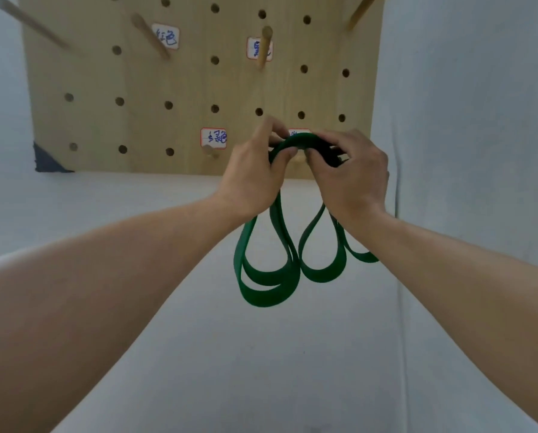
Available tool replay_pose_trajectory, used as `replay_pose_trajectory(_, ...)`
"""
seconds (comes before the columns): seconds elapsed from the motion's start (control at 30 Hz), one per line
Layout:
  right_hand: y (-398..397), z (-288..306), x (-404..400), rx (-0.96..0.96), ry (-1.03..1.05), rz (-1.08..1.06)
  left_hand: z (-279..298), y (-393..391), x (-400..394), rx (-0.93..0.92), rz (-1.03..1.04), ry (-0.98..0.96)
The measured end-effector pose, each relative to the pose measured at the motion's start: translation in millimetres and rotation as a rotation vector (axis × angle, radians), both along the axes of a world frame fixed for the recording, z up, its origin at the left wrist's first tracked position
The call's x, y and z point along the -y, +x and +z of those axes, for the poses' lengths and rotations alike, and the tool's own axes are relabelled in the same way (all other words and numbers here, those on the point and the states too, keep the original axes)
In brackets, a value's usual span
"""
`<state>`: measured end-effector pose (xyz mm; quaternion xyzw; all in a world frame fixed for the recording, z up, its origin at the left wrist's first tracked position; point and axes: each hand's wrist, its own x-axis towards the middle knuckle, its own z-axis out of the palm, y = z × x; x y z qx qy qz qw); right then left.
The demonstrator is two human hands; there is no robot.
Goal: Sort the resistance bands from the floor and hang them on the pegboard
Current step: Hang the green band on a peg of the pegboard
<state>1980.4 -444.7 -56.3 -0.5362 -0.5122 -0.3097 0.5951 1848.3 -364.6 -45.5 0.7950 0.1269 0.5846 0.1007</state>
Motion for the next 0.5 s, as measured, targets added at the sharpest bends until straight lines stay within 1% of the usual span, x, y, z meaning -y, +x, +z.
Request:
replay_pose_trajectory(0.07,-6,2,-4,0.02,0.002,0.011,2,-9,-2,0.013,0.034,0.034)
replay_pose_trajectory(0.17,-18,7,-14,0.051,-0.026,0.035,3,-25,-8,0.033,0.062,0.029)
replay_pose_trajectory(0.3,-41,14,-32,0.141,-0.035,0.046,2,-53,-18,0.114,0.133,0.069)
replay_pose_trajectory(0.43,-66,25,-53,0.117,-0.038,0.127,2,-81,-32,0.173,0.201,0.079)
replay_pose_trajectory(0.5,-73,28,-65,0.13,-0.047,0.137,3,-89,-41,0.155,0.25,0.06)
